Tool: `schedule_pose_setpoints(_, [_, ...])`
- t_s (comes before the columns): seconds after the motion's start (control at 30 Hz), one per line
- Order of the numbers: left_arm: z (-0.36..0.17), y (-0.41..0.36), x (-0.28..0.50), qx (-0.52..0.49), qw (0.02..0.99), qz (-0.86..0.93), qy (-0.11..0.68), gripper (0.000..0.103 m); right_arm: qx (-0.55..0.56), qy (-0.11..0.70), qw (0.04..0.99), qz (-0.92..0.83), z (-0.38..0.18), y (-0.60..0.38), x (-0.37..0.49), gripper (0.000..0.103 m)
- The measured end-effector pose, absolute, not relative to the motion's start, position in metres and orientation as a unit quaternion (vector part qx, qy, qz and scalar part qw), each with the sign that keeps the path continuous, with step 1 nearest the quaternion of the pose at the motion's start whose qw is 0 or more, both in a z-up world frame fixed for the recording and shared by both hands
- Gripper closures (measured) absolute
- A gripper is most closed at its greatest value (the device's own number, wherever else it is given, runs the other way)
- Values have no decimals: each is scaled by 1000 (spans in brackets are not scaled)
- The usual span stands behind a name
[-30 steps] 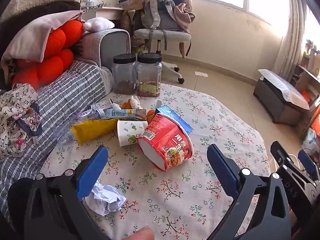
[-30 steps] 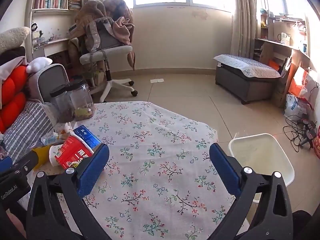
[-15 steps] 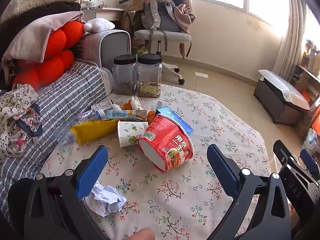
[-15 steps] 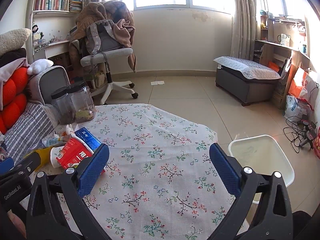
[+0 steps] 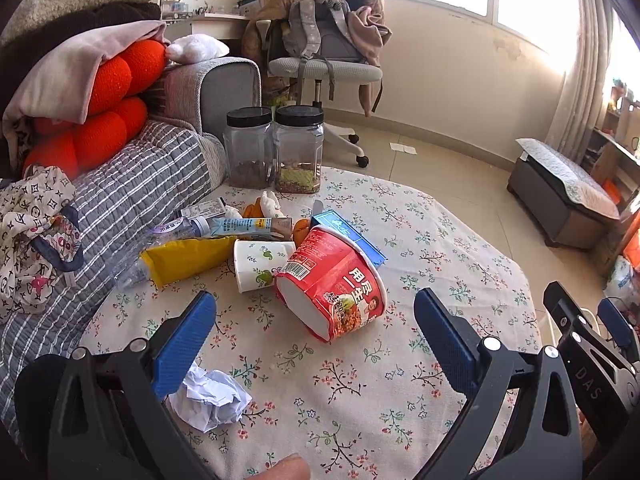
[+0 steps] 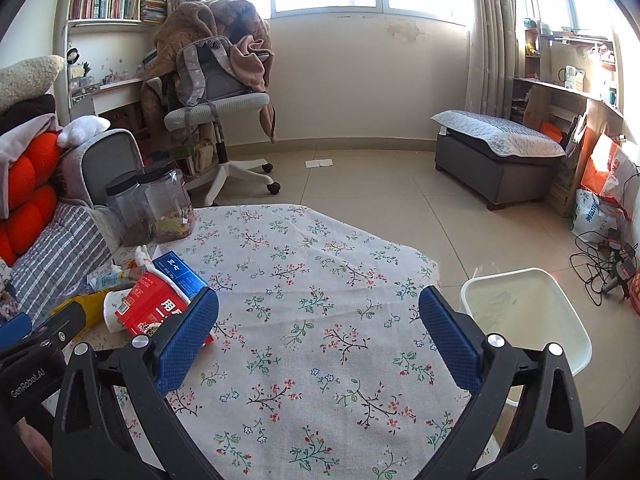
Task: Collect trash
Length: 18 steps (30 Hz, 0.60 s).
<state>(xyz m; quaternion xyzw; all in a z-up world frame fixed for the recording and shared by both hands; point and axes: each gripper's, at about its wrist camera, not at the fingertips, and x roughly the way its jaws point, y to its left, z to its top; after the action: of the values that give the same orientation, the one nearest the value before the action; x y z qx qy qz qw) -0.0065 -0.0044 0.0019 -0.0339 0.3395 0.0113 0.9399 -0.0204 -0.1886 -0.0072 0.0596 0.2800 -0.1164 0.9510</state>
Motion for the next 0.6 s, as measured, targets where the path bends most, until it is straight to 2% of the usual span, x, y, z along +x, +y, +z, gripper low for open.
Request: schedule_pose_setpoints(0.6, [1,-3,-6,-36,939,14,341,7,55,287,950,-111,-12,-186,-19,7])
